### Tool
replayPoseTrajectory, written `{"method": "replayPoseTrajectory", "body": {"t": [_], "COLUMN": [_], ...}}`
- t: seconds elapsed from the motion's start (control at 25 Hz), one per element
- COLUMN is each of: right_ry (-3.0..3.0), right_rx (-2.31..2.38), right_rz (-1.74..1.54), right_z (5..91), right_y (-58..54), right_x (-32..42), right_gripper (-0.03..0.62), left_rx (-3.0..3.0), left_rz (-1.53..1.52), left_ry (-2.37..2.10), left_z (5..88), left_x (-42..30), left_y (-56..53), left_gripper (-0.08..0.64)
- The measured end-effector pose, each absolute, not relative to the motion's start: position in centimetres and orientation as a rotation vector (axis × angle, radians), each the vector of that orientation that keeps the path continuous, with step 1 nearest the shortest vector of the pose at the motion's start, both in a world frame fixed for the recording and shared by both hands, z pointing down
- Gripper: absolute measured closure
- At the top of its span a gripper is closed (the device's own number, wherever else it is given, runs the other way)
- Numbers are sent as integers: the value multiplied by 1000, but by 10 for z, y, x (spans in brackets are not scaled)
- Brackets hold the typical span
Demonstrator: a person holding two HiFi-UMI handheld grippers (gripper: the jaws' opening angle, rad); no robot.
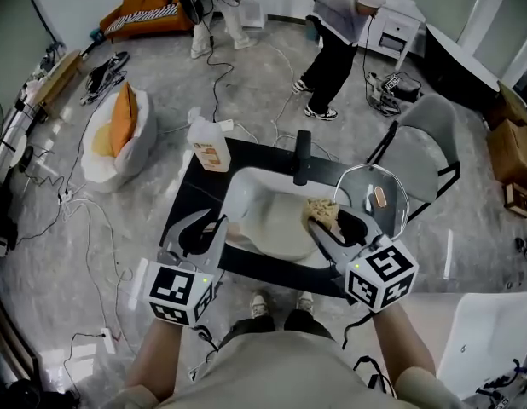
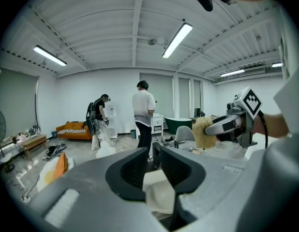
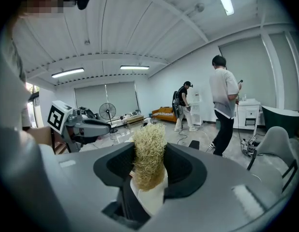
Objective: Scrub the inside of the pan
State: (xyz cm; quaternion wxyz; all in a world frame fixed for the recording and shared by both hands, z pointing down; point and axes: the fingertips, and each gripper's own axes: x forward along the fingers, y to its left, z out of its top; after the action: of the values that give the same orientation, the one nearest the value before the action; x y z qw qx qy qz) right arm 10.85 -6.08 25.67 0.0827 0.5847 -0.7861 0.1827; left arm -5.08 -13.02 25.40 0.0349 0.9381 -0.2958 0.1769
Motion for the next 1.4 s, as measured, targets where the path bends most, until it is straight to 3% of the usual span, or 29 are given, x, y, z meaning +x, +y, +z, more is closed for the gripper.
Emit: {"method": "replayPoseTrajectory", "body": {"t": [0.44, 0.6, 1.4], "right_ry": [-2337, -2378, -2176], "right_rx": [1581, 1523, 1172], "right_rz": [588, 710, 1010], "right_z": [300, 324, 526], "right_y": [-99, -119, -166], "right_x": [112, 104, 54], "right_gripper": [410, 410, 408], "left_rx": [3087, 3114, 2661], "left_rz": [910, 895, 1453], "left_ry": [-586, -449, 94], "left_z": [312, 336, 547], "left_x": [-12, -8, -52], "left_y": [-151, -166, -194], "left_gripper": [353, 345, 264]}}
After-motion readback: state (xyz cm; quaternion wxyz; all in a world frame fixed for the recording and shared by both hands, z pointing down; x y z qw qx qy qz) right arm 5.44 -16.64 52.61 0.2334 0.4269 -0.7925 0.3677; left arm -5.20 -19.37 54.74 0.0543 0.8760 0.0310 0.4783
